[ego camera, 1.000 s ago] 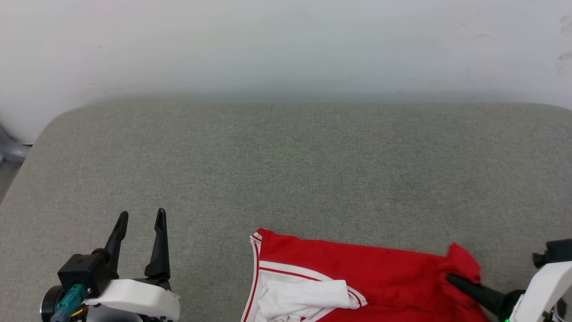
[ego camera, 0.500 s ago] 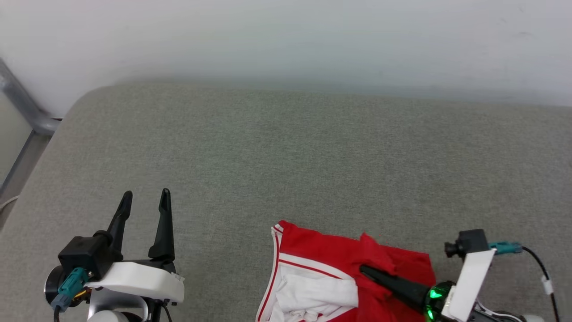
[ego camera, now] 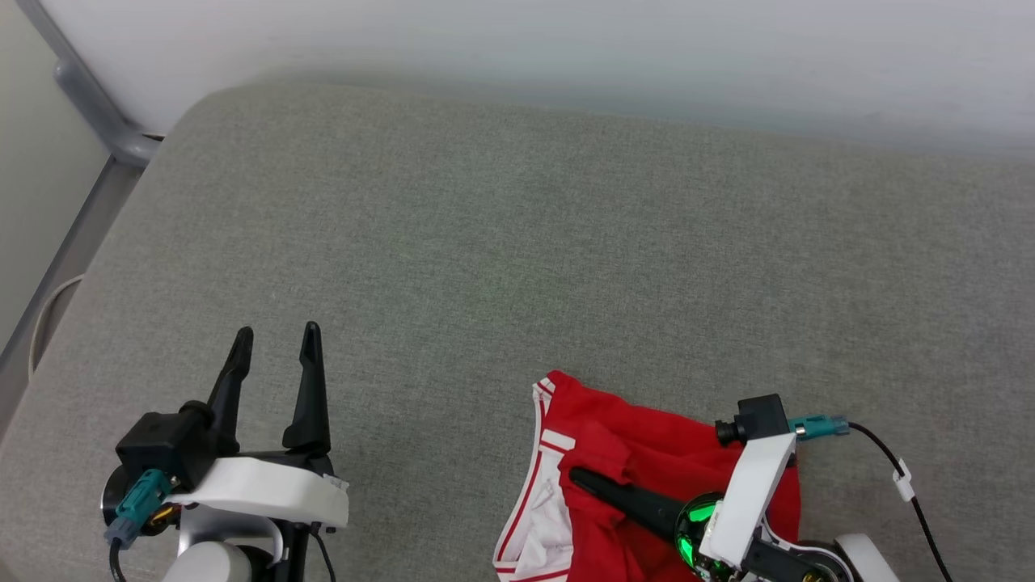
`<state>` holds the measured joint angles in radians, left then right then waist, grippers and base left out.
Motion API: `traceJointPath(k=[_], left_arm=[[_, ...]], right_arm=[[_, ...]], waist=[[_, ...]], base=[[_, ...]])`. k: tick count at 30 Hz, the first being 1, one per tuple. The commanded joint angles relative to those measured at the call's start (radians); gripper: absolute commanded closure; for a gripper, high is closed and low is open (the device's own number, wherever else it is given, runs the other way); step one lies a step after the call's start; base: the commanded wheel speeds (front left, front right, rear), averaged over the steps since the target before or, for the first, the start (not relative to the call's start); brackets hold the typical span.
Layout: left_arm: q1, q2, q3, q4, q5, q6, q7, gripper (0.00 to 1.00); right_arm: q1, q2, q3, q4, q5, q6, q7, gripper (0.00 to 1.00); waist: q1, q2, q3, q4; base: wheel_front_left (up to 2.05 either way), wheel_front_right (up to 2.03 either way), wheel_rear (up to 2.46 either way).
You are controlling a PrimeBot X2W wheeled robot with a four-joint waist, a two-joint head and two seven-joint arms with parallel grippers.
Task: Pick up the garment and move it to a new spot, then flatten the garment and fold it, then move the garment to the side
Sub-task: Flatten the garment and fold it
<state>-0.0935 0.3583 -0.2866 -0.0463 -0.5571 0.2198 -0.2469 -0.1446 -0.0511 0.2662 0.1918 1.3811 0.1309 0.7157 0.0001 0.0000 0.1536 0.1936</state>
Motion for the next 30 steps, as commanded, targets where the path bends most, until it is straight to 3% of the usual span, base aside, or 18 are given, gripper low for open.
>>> traceJointPath(k=[1,3,4,5,6,14,20,24,30], left_arm=[[-0.016,-0.011,0.000,0.008,0.002,-0.007,-0.007,0.00],[-0.023,-0.017,0.001,0.016,0.005,-0.013,-0.012,0.00],[-0.023,-0.021,0.001,0.020,0.006,-0.016,-0.012,0.00],[-0.026,-0.025,0.001,0.025,0.008,-0.017,-0.012,0.00],[-0.029,-0.028,0.002,0.030,0.008,-0.022,-0.013,0.00],[-0.013,-0.034,0.014,0.057,0.020,-0.034,-0.017,0.00],[0.007,-0.026,0.008,0.065,0.027,-0.036,-0.017,0.00],[0.020,-0.016,-0.003,0.069,0.036,-0.031,-0.004,0.00],[0.043,-0.004,-0.004,0.074,0.033,-0.022,0.005,0.00]], right_arm=[[-0.019,0.001,0.010,0.021,-0.025,-0.001,-0.024,1.00],[-0.027,-0.003,0.023,0.044,-0.048,0.000,-0.051,0.96],[-0.028,-0.004,0.025,0.055,-0.057,-0.001,-0.067,0.78],[-0.032,-0.006,0.029,0.063,-0.068,-0.001,-0.082,0.27],[-0.034,-0.008,0.034,0.071,-0.076,-0.001,-0.097,0.00],[-0.060,-0.025,0.068,0.027,-0.090,0.000,-0.213,0.00],[-0.051,-0.082,0.065,-0.029,-0.197,-0.001,-0.392,0.00],[-0.027,-0.143,0.050,-0.045,-0.322,-0.001,-0.512,0.00],[0.033,-0.181,-0.037,-0.033,-0.546,-0.001,-0.653,0.00]], waist=[[-0.0001,0.0000,0.017,0.013],[-0.0001,0.0000,0.026,0.017],[-0.0001,0.0000,0.030,0.018],[-0.0001,0.0000,0.032,0.018],[-0.0001,0.0000,0.033,0.018],[-0.0001,0.0000,-0.006,-0.010],[-0.0001,0.0000,-0.047,-0.049],[-0.0001,0.0000,-0.072,-0.083],[-0.0001,0.0000,-0.109,-0.131]], base=[[0.00,0.00,0.00],[0.00,0.00,0.00],[0.00,0.00,0.00],[0.00,0.00,0.00],[0.00,0.00,0.00],[0.00,0.00,0.00],[0.00,0.00,0.00],[0.00,0.00,0.00],[0.00,0.00,0.00]])
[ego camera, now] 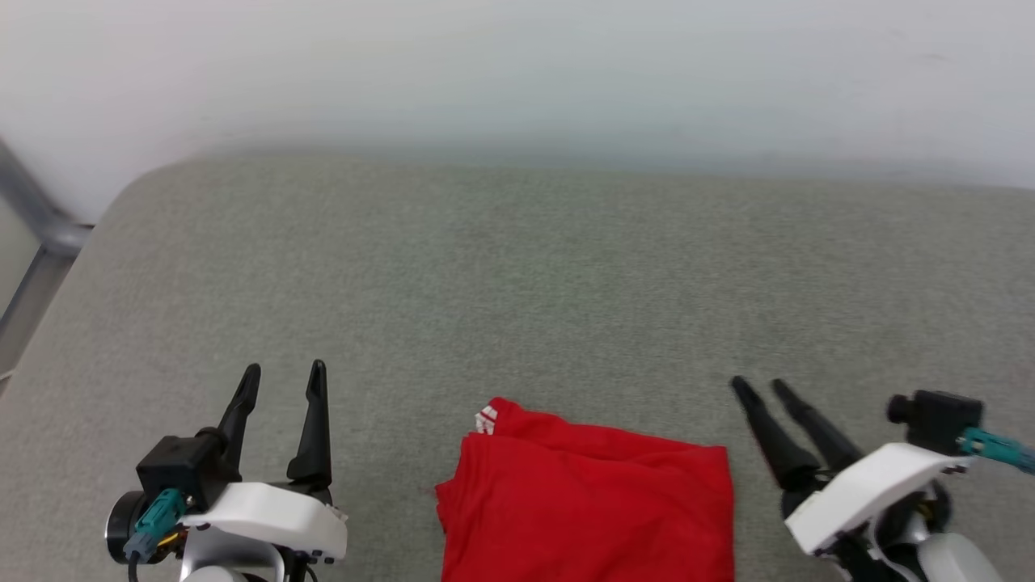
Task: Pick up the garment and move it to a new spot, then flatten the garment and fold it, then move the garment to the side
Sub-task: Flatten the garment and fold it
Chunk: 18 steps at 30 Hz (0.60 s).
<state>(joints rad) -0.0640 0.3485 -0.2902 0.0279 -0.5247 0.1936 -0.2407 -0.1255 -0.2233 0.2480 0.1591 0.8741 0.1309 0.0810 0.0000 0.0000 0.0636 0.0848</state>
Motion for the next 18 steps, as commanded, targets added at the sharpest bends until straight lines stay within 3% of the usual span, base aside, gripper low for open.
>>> traceJointPath(k=[1,11,18], left_arm=[[0.019,0.008,0.000,0.001,-0.001,0.006,0.000,0.00],[0.066,0.027,-0.001,0.004,0.001,0.019,0.007,0.00],[0.084,0.034,-0.003,0.021,0.008,0.021,-0.001,0.00]], right_arm=[[0.025,-0.004,-0.042,-0.001,-0.076,-0.001,-0.035,0.00],[0.104,0.056,-0.281,-0.126,-0.525,-0.001,-0.139,0.00],[0.170,0.112,-0.310,-0.219,-0.666,-0.001,-0.127,0.00]], waist=[[0.0000,0.0000,-0.025,-0.030],[0.0000,0.0000,-0.078,-0.077],[0.0000,0.0000,-0.103,-0.080]], base=[[0.00,0.00,0.00],[0.00,0.00,0.00],[0.00,0.00,0.00]])
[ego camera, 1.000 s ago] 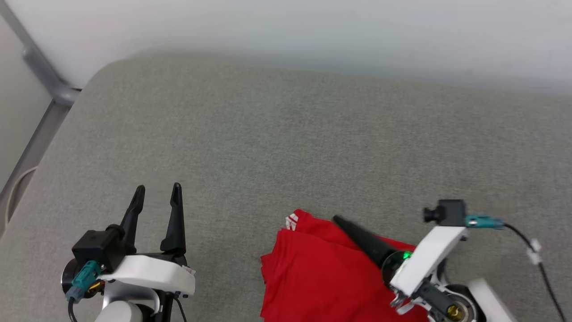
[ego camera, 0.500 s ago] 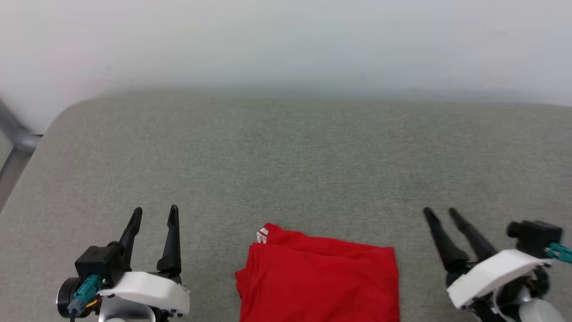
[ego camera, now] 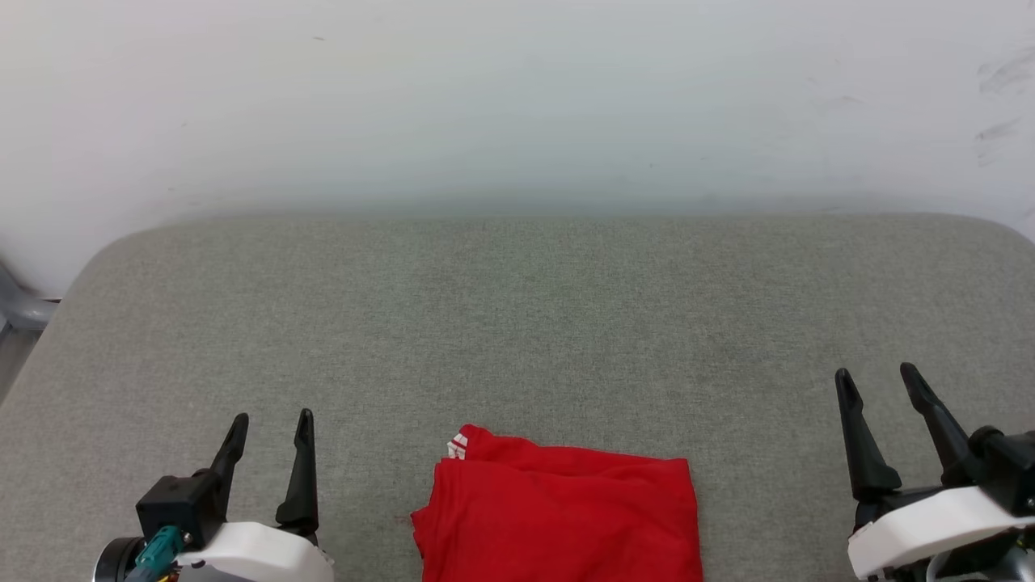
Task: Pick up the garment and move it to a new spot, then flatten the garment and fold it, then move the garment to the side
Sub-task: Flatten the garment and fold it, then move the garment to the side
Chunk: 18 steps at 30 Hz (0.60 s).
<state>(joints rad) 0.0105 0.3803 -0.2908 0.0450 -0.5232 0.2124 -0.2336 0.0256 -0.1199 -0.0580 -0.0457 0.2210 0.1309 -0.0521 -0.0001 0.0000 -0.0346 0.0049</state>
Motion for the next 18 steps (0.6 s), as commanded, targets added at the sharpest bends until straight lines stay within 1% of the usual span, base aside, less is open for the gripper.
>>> traceJointPath(k=[1,6,18], left_arm=[[0.014,0.000,-0.004,0.006,0.009,0.002,-0.010,0.00],[0.025,-0.011,-0.007,0.025,0.015,-0.005,-0.020,0.00],[0.005,-0.021,0.011,0.050,0.022,-0.023,-0.029,0.00]], right_arm=[[0.029,0.017,-0.004,-0.027,-0.021,-0.001,0.007,0.00],[0.077,0.040,0.004,-0.083,-0.058,-0.001,0.028,0.00],[0.111,0.063,-0.005,-0.145,-0.063,-0.001,0.086,0.00]], waist=[[0.0001,0.0000,-0.008,0.000],[0.0001,0.0000,-0.015,0.003],[0.0001,0.0000,-0.013,0.007]], base=[[0.00,0.00,0.00],[0.00,0.00,0.00],[0.00,0.00,0.00]])
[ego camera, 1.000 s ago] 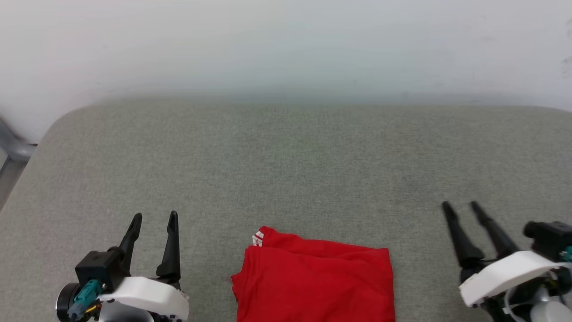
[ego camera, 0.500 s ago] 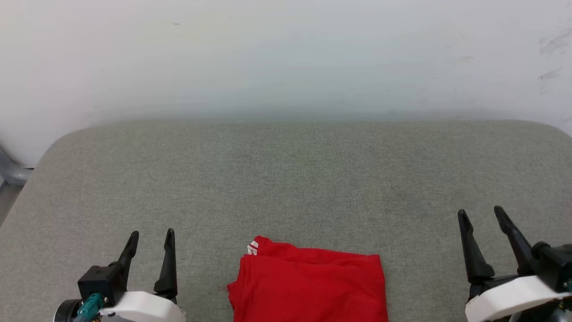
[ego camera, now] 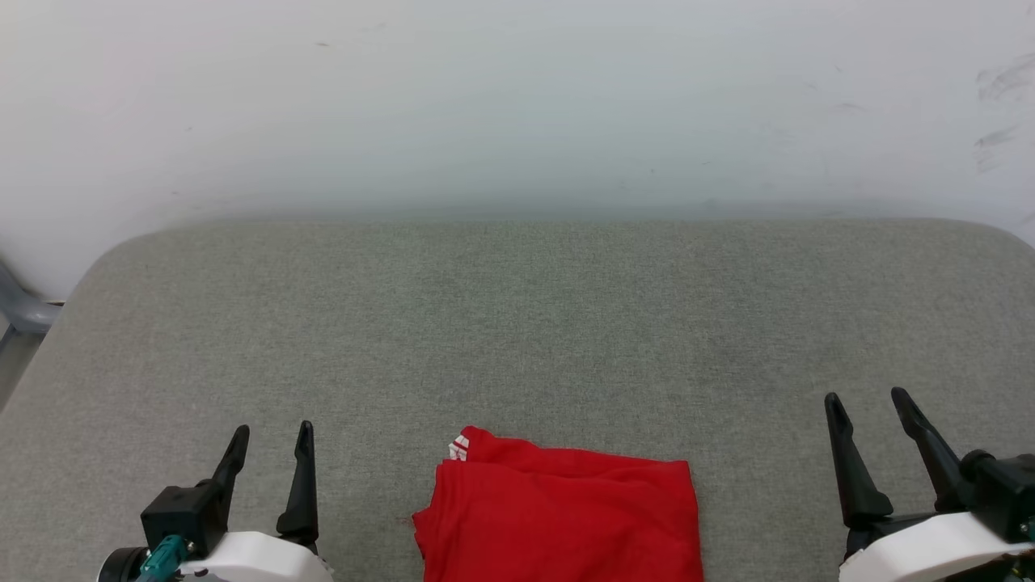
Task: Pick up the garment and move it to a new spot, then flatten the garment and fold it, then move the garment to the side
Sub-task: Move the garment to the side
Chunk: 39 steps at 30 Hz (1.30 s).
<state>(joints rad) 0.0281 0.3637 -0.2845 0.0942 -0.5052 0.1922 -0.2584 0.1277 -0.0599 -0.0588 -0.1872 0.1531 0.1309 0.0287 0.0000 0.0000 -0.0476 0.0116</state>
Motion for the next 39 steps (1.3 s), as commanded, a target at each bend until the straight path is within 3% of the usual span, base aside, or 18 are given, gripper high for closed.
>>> traceJointPath(k=[1,7,13,19,35,36,38,39], left_arm=[[-0.013,-0.006,0.007,0.001,0.005,-0.004,-0.005,0.00],[-0.021,-0.018,0.020,-0.009,0.010,-0.006,-0.007,0.00],[-0.050,-0.042,0.014,-0.013,0.025,-0.023,-0.008,0.00],[-0.089,-0.075,0.021,-0.022,0.046,-0.042,-0.007,0.00],[-0.163,-0.168,0.064,0.007,0.103,-0.122,-0.007,0.00],[-0.165,-0.174,0.069,0.010,0.109,-0.127,-0.007,0.00],[-0.169,-0.179,0.079,0.015,0.117,-0.135,-0.007,0.00],[-0.171,-0.184,0.083,0.018,0.119,-0.139,-0.007,0.00]], right_arm=[[0.010,0.005,-0.007,-0.006,0.015,-0.001,0.006,0.00],[0.032,0.005,-0.062,0.032,0.114,-0.001,0.108,0.00],[0.059,-0.053,-0.098,0.136,0.266,-0.001,0.331,0.00],[0.036,-0.079,-0.019,0.201,0.416,-0.001,0.491,0.00],[-0.071,-0.122,0.227,0.354,0.569,-0.002,0.563,0.00],[-0.074,-0.125,0.235,0.365,0.569,-0.002,0.566,0.19],[-0.084,-0.129,0.244,0.383,0.575,-0.002,0.567,0.90],[-0.086,-0.132,0.251,0.390,0.576,-0.002,0.574,1.00]], waist=[[0.0000,0.0000,0.001,0.000],[0.0000,0.0000,0.014,0.007],[0.0000,0.0000,0.044,0.037],[0.0000,0.0000,0.111,0.082],[0.0000,0.0000,0.239,0.158],[0.0000,0.0000,0.241,0.159],[0.0000,0.0000,0.243,0.160],[0.0000,0.0000,0.244,0.161]], base=[[0.00,0.00,0.00],[0.00,0.00,0.00],[0.00,0.00,0.00],[0.00,0.00,0.00],[0.00,0.00,0.00],[0.00,0.00,0.00],[0.00,0.00,0.00],[0.00,0.00,0.00]])
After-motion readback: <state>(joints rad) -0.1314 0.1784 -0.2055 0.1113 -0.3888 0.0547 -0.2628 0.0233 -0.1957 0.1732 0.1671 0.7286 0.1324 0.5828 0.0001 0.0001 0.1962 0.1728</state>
